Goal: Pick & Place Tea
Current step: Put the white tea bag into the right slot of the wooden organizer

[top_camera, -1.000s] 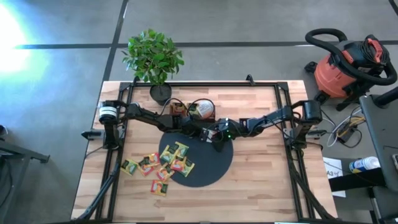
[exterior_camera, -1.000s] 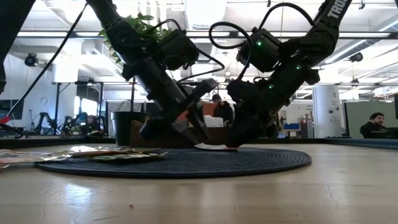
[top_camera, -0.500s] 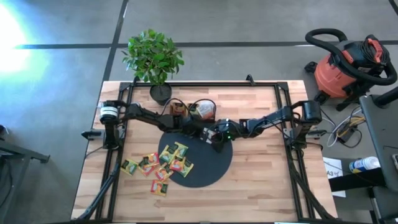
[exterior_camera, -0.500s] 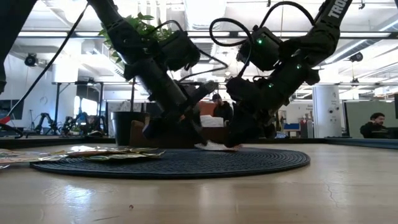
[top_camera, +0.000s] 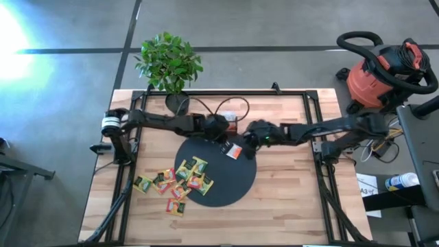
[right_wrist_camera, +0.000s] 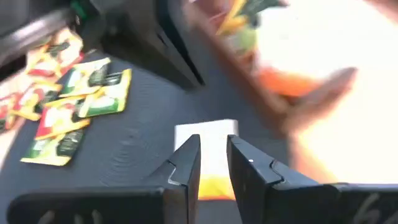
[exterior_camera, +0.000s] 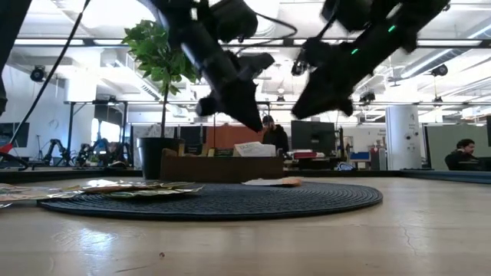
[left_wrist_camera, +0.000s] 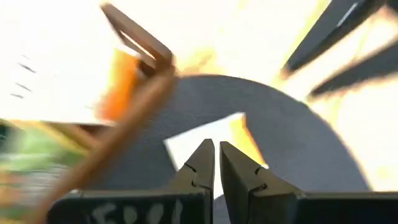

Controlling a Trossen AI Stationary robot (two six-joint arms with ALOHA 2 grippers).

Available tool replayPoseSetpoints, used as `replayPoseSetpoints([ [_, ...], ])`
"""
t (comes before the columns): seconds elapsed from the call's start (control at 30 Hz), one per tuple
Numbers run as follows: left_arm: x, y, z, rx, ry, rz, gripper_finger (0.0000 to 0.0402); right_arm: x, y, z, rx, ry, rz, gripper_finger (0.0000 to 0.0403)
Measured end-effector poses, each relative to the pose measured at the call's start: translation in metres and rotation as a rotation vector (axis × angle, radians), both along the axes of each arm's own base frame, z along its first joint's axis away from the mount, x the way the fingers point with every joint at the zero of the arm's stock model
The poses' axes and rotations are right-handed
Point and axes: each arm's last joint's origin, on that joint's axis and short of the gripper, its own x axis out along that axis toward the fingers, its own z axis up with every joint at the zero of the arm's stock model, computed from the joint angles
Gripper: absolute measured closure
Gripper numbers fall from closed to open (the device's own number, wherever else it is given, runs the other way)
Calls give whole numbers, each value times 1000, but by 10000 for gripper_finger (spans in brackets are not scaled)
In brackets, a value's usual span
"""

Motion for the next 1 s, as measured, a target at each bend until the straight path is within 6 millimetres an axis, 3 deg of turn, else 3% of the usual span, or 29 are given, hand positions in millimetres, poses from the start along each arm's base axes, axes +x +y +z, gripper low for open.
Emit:
replayPoseSetpoints([
  [0.17, -4, 13, 26, 79, 54, -21, 401, -35, 0, 32, -40, -17, -62, 330],
  [0.23, -5, 14, 21, 62, 67, -33, 401, -43, 2, 35, 41, -50, -59, 330],
  [0.33, -10, 13, 1, -4, 88, -34, 401, -47, 4, 17, 177, -39, -43, 324],
  [0.47, -19, 13, -28, -91, 87, 52, 401, -38, 5, -11, 285, -94, -79, 306],
  [0.63, -28, 17, -49, -177, 54, 160, 396, -13, 5, -37, 339, -135, -76, 289],
  [1.0, -29, 20, -56, -212, -7, 158, 294, 29, 3, -75, 329, 0, -64, 273],
])
